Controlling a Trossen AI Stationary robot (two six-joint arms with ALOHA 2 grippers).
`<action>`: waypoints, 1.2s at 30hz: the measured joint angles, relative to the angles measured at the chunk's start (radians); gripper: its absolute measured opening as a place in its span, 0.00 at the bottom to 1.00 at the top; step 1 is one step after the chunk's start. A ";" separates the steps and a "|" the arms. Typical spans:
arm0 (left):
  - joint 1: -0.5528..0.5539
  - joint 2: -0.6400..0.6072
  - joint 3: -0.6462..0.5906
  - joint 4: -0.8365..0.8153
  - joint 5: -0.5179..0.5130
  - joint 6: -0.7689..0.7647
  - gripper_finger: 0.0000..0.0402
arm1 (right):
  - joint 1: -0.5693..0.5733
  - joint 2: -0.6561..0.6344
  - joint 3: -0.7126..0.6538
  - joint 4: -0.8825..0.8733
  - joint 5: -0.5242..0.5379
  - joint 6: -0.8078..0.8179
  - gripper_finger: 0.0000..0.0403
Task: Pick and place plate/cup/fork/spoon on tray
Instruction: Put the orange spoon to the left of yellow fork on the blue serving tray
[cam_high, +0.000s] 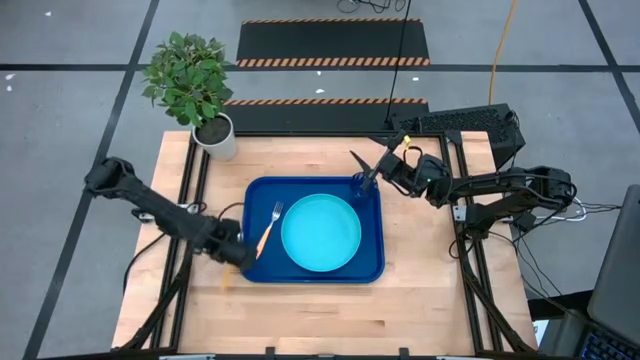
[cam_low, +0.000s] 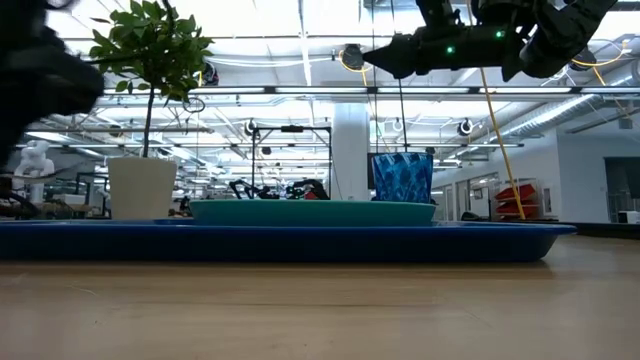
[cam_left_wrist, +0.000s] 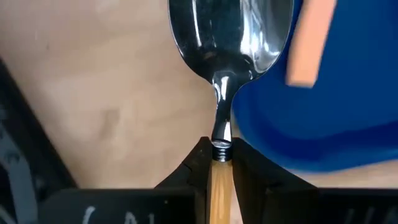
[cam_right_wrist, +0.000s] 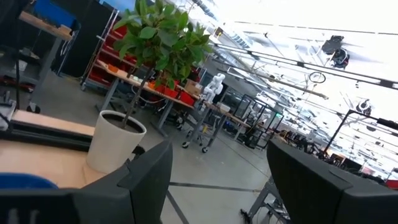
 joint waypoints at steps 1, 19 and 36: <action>0.035 -0.002 0.000 0.003 0.001 0.032 0.10 | 0.000 0.000 0.000 -0.006 0.000 0.000 0.63; 0.513 -0.004 0.077 -0.068 -0.062 0.561 0.10 | -0.001 0.000 0.000 -0.039 -0.082 0.013 0.63; 0.586 0.153 0.045 0.093 -0.144 0.719 0.10 | -0.002 0.000 0.000 -0.049 -0.076 0.023 0.63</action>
